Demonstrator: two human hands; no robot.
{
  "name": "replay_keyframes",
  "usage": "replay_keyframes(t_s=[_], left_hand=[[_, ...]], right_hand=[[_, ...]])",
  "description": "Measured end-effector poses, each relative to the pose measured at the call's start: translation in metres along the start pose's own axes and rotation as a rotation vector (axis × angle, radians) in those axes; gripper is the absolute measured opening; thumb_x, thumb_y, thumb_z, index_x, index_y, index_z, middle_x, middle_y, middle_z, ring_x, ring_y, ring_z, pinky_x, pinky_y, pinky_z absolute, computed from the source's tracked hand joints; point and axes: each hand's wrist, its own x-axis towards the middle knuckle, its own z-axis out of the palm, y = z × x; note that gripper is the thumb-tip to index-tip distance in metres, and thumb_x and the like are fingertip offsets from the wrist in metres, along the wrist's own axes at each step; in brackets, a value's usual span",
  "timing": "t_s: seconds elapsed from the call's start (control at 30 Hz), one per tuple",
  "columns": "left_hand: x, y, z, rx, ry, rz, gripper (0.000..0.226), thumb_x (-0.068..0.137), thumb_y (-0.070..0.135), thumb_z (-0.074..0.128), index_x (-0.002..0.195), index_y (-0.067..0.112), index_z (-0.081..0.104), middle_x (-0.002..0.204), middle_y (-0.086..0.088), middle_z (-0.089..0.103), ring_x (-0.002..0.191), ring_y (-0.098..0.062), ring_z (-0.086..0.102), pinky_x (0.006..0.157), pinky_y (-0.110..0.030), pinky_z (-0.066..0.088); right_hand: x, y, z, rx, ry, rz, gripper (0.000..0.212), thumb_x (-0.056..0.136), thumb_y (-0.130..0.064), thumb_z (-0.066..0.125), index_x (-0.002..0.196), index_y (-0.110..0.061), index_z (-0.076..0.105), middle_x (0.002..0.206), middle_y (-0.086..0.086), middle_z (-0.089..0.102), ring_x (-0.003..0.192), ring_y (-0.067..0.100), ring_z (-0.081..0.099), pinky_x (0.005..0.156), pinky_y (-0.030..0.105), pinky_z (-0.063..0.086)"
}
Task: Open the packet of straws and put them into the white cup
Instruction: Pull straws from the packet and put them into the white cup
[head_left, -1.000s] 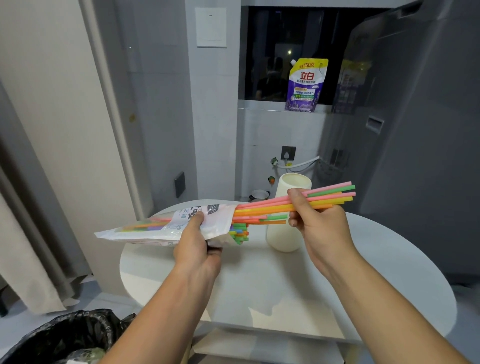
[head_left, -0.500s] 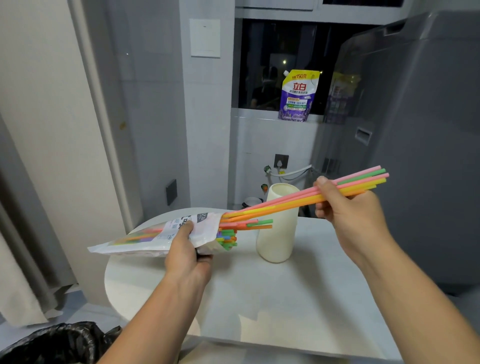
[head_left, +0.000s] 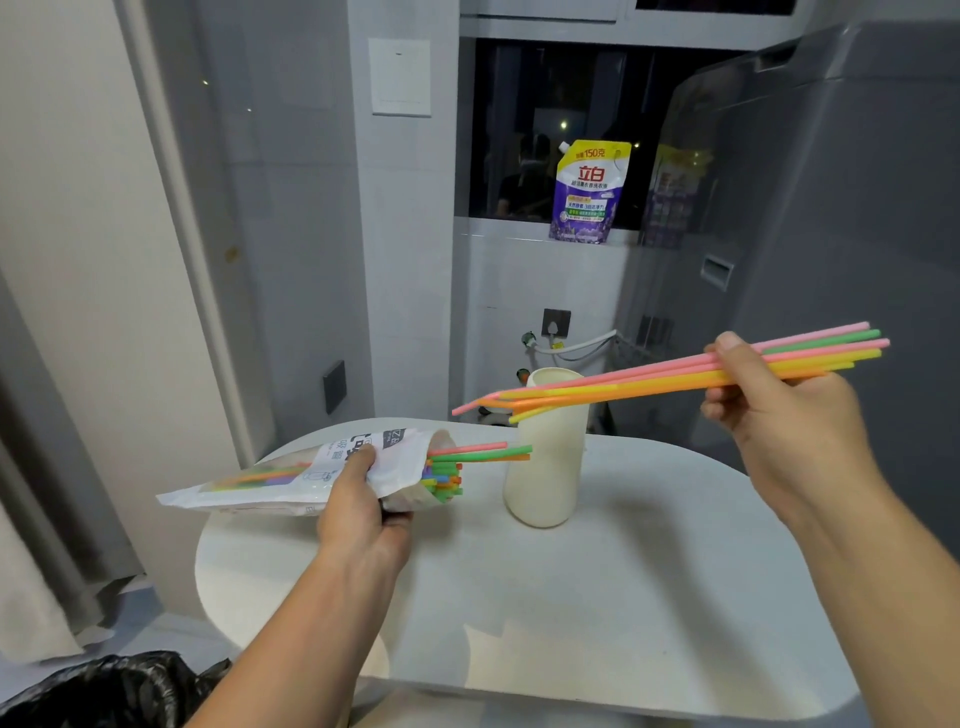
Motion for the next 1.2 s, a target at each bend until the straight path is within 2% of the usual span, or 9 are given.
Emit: replay_keyframes(t_s=[0.27, 0.37, 0.53, 0.77, 0.9, 1.1, 1.2], left_hand=[[0.001, -0.009, 0.000, 0.043, -0.030, 0.017, 0.047, 0.094, 0.013, 0.072, 0.139, 0.021, 0.057, 0.126, -0.001, 0.075, 0.086, -0.015, 0.074, 0.049, -0.027, 0.062], [-0.001, -0.014, 0.001, 0.054, -0.045, 0.012, 0.048, 0.095, 0.013, 0.072, 0.139, 0.020, 0.056, 0.124, -0.001, 0.075, 0.084, -0.014, 0.073, 0.049, -0.027, 0.061], [-0.005, -0.022, 0.002, 0.070, -0.077, -0.018, 0.050, 0.095, 0.014, 0.072, 0.142, 0.019, 0.056, 0.125, -0.001, 0.075, 0.084, -0.015, 0.073, 0.047, -0.026, 0.060], [-0.008, -0.035, 0.001, 0.082, -0.106, -0.042, 0.054, 0.094, 0.016, 0.073, 0.144, 0.020, 0.054, 0.129, -0.003, 0.074, 0.090, -0.016, 0.074, 0.045, -0.025, 0.058], [-0.014, -0.043, 0.001, 0.114, -0.132, -0.048, 0.050, 0.095, 0.015, 0.072, 0.141, 0.019, 0.055, 0.129, -0.003, 0.074, 0.093, -0.017, 0.074, 0.048, -0.026, 0.061], [-0.019, -0.052, -0.001, 0.156, -0.168, -0.049, 0.042, 0.095, 0.013, 0.072, 0.133, 0.021, 0.056, 0.128, -0.005, 0.074, 0.097, -0.021, 0.075, 0.065, -0.035, 0.064], [-0.018, -0.052, -0.002, 0.151, -0.168, -0.051, 0.042, 0.095, 0.013, 0.072, 0.133, 0.019, 0.058, 0.128, -0.006, 0.074, 0.105, -0.025, 0.074, 0.070, -0.038, 0.064]], right_hand=[[0.015, -0.022, -0.008, -0.069, 0.133, -0.085, 0.021, 0.089, -0.028, 0.073, 0.074, -0.014, 0.068, 0.062, -0.002, 0.063, 0.050, 0.008, 0.058, 0.060, 0.022, 0.052], [0.019, -0.028, -0.010, -0.156, 0.166, -0.135, 0.022, 0.090, -0.030, 0.072, 0.072, -0.017, 0.067, 0.062, 0.000, 0.063, 0.046, 0.006, 0.058, 0.060, 0.022, 0.054], [0.024, -0.035, -0.011, -0.213, 0.190, -0.154, 0.023, 0.089, -0.032, 0.072, 0.069, -0.019, 0.068, 0.049, -0.009, 0.063, 0.045, 0.007, 0.060, 0.065, 0.030, 0.058], [0.028, -0.035, -0.009, -0.283, 0.175, -0.159, 0.026, 0.090, -0.030, 0.071, 0.067, -0.017, 0.068, 0.048, -0.006, 0.062, 0.041, 0.006, 0.058, 0.064, 0.036, 0.056], [0.029, -0.037, -0.008, -0.366, 0.153, -0.162, 0.028, 0.091, -0.030, 0.069, 0.067, -0.016, 0.068, 0.060, 0.003, 0.065, 0.040, 0.004, 0.058, 0.060, 0.030, 0.053], [0.035, -0.037, 0.001, -0.469, 0.118, -0.164, 0.029, 0.090, -0.034, 0.069, 0.069, -0.015, 0.069, 0.061, 0.004, 0.066, 0.039, 0.002, 0.059, 0.048, 0.018, 0.046], [0.038, -0.042, 0.005, -0.480, 0.122, -0.188, 0.029, 0.091, -0.033, 0.069, 0.068, -0.015, 0.068, 0.062, 0.003, 0.066, 0.039, 0.001, 0.058, 0.043, 0.013, 0.044]])
